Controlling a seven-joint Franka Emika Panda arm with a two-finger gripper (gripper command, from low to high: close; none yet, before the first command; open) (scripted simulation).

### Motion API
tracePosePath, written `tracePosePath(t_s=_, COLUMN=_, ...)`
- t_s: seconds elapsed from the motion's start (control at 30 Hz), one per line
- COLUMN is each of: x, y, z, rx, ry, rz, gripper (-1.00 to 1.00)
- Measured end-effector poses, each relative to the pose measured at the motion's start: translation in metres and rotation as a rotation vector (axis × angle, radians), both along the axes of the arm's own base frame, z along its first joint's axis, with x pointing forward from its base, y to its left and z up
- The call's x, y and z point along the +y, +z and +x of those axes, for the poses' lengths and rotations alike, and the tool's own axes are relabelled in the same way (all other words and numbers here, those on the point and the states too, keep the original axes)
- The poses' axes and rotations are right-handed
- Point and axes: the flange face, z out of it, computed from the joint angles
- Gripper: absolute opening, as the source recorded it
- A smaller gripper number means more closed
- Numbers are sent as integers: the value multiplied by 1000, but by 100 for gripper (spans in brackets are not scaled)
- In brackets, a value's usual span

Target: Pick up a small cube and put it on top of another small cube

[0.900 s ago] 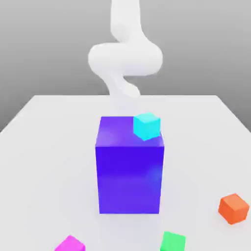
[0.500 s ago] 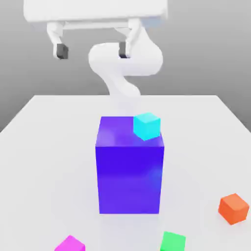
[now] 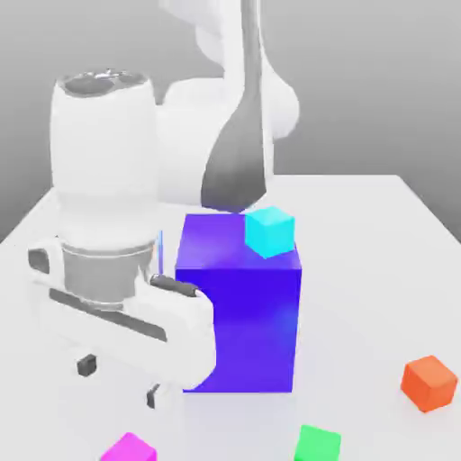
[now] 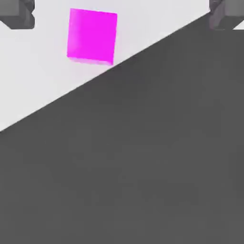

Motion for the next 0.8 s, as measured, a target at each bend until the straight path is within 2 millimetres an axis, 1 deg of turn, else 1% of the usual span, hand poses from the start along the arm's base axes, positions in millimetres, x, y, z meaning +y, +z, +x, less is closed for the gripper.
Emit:
tracePosePath(t_s=0.07, x=-5, y=-35, z=-6, rx=40, ry=-32, rz=13, gripper=0)
tracePosePath(t_s=0.2, x=-7, y=-95, z=-8, rx=56, ry=-44, rz=18, gripper=0)
tracePosePath(t_s=0.23, x=-7, y=-104, z=-8, rx=57, ry=-44, rz=18, gripper=-100)
tracePosePath(t_s=0.4, x=-7, y=-104, z=-8, rx=56, ry=-44, rz=17, gripper=-100)
tracePosePath(t_s=0.43, x=-7, y=-109, z=-8, rx=57, ry=-45, rz=17, gripper=-100)
tracePosePath(t_s=0.47, x=-7, y=-104, z=-8, rx=57, ry=-45, rz=18, gripper=-100)
tracePosePath(t_s=0.5, x=-7, y=-95, z=-8, rx=56, ry=-45, rz=18, gripper=-100)
tracePosePath(t_s=0.6, x=-7, y=-56, z=-8, rx=56, ry=-45, rz=18, gripper=-100)
tracePosePath(t_s=0.63, x=2, y=-47, z=-7, rx=57, ry=-35, rz=21, gripper=-100)
tracePosePath(t_s=0.67, x=17, y=-42, z=-5, rx=58, ry=-17, rz=25, gripper=-100)
tracePosePath(t_s=0.8, x=88, y=-25, z=0, rx=61, ry=65, rz=33, gripper=-100)
